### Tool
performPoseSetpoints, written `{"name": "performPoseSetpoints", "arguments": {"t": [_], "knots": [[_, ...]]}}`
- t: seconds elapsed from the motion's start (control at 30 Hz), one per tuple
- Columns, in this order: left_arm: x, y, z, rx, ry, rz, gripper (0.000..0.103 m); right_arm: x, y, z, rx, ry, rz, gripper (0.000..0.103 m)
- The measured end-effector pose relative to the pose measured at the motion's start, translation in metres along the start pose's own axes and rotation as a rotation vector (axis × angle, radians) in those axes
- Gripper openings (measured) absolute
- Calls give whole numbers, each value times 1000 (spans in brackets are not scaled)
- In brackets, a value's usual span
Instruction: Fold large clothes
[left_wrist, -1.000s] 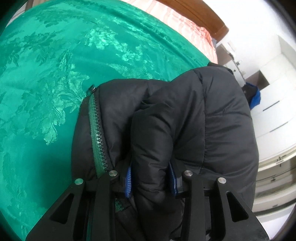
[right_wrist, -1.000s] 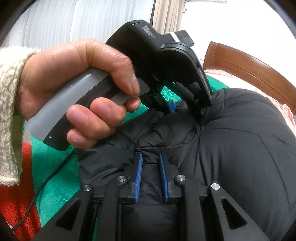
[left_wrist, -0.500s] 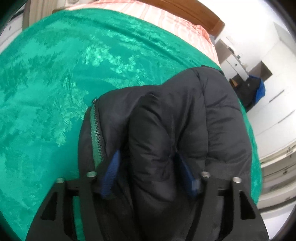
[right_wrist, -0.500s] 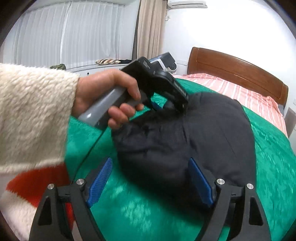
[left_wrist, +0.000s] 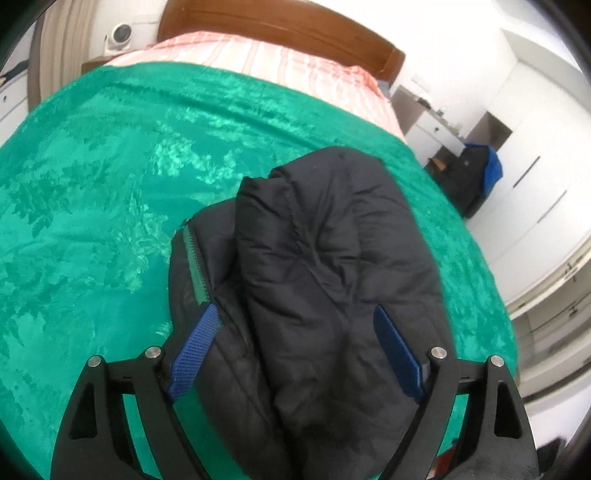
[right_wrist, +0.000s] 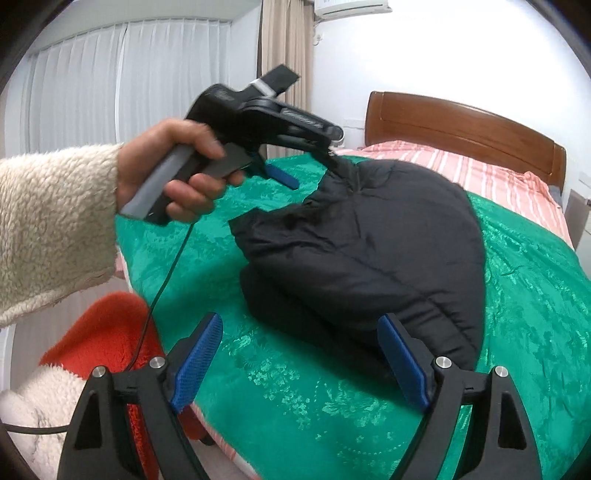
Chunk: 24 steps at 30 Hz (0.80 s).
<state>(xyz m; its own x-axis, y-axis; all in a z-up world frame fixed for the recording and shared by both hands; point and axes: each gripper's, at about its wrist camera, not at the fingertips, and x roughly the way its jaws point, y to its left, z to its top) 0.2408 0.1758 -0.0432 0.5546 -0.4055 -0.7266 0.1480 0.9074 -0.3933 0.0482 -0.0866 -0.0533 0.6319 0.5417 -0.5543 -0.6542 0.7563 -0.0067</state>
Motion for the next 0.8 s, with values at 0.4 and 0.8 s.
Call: {"name": "performPoseSetpoints", "arguments": {"t": [0.4,0.8], "knots": [[-42,21,-37,-9,-35,-19,90,-38,-7,-26,65,-17,-22,86],[-45,51,-36,-129,-5,-286,90,-63,-90,-56,305,28,-190,87]]}}
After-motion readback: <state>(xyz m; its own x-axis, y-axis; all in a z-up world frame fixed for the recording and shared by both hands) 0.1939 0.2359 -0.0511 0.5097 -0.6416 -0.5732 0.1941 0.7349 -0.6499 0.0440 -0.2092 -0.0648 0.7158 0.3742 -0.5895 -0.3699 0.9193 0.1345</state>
